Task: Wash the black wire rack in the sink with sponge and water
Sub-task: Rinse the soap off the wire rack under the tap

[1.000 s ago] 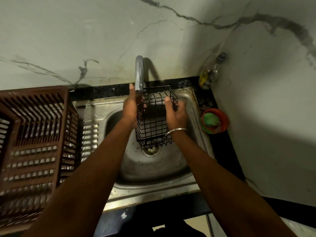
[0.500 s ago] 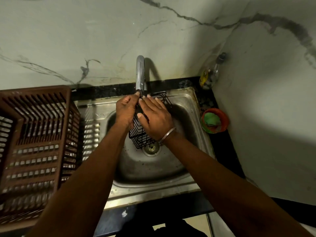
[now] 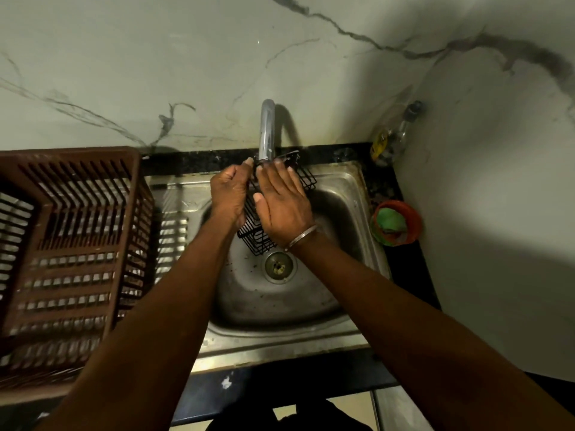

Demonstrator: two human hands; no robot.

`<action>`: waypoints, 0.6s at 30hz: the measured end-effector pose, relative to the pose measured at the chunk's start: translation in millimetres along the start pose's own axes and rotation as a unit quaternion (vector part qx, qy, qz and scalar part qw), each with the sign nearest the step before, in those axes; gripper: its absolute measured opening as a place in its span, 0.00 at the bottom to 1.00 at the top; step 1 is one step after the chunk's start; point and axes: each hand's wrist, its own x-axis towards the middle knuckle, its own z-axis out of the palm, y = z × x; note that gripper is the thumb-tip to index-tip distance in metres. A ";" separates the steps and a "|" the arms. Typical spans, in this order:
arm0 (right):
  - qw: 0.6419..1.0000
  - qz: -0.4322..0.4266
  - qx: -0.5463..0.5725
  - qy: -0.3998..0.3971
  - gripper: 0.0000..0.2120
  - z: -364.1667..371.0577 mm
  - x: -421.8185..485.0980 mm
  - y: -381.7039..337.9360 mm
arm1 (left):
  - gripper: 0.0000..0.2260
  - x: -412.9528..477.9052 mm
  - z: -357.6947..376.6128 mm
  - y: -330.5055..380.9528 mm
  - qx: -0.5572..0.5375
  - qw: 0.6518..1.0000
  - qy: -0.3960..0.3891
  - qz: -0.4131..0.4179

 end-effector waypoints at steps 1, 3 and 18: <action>1.000 -0.022 -0.006 0.007 0.28 0.2 -2.3 1.1 | 0.14 1.6 -0.8 1.2 -0.002 1.000 0.002 0.001; 0.998 -0.064 0.004 0.021 0.25 -0.6 -7.4 5.2 | 0.15 2.7 -2.7 0.9 0.002 1.000 0.004 0.005; 0.990 0.037 0.103 0.093 0.03 -14.9 -0.2 3.0 | 0.22 -5.0 -5.1 0.1 0.044 0.999 0.002 0.023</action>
